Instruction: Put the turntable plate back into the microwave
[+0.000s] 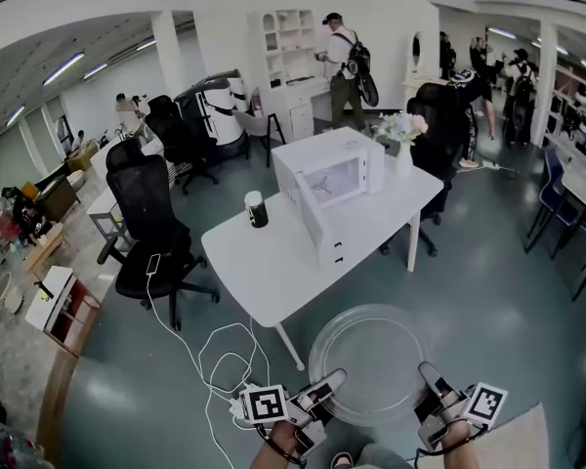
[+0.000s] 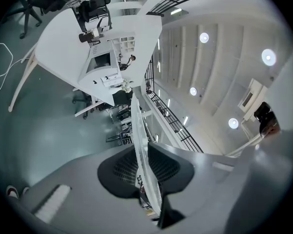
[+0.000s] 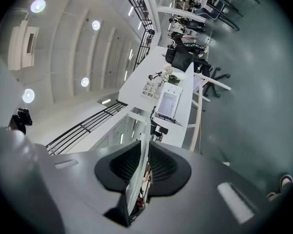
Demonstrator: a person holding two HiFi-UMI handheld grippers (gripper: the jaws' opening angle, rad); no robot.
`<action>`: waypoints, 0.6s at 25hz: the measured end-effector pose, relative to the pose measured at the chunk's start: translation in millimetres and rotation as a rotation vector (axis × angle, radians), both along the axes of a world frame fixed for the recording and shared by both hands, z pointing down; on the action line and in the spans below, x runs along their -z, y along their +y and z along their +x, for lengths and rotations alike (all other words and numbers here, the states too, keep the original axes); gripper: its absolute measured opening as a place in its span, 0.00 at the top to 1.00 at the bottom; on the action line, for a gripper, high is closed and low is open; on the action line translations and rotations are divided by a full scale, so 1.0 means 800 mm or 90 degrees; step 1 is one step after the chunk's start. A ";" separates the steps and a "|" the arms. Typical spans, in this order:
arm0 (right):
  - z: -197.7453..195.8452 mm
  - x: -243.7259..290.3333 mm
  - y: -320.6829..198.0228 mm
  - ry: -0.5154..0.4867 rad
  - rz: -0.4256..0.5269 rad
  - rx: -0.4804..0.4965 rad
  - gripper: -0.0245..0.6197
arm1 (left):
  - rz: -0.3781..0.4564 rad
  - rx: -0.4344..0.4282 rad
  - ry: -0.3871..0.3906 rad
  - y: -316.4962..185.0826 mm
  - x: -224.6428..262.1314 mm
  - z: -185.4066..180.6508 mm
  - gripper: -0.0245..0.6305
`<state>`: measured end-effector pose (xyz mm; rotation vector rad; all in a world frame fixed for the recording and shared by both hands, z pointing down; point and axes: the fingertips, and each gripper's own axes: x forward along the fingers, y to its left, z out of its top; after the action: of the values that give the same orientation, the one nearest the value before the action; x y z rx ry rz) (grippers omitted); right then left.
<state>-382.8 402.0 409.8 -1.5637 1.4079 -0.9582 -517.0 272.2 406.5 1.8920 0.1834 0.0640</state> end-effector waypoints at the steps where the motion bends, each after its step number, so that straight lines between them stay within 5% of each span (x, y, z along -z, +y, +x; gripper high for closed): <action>1: 0.005 -0.002 -0.001 -0.001 -0.001 -0.002 0.88 | -0.013 0.002 -0.010 -0.001 -0.003 0.004 0.89; 8: 0.073 -0.011 -0.019 0.010 0.005 0.000 0.87 | -0.031 0.001 -0.039 -0.012 -0.018 0.065 0.89; 15: 0.201 -0.008 -0.049 0.006 0.006 0.027 0.88 | -0.021 0.019 -0.034 -0.034 -0.020 0.186 0.89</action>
<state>-222.3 362.8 416.0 -1.5390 1.4551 -0.9684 -368.0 245.0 422.8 1.8574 0.1190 0.0903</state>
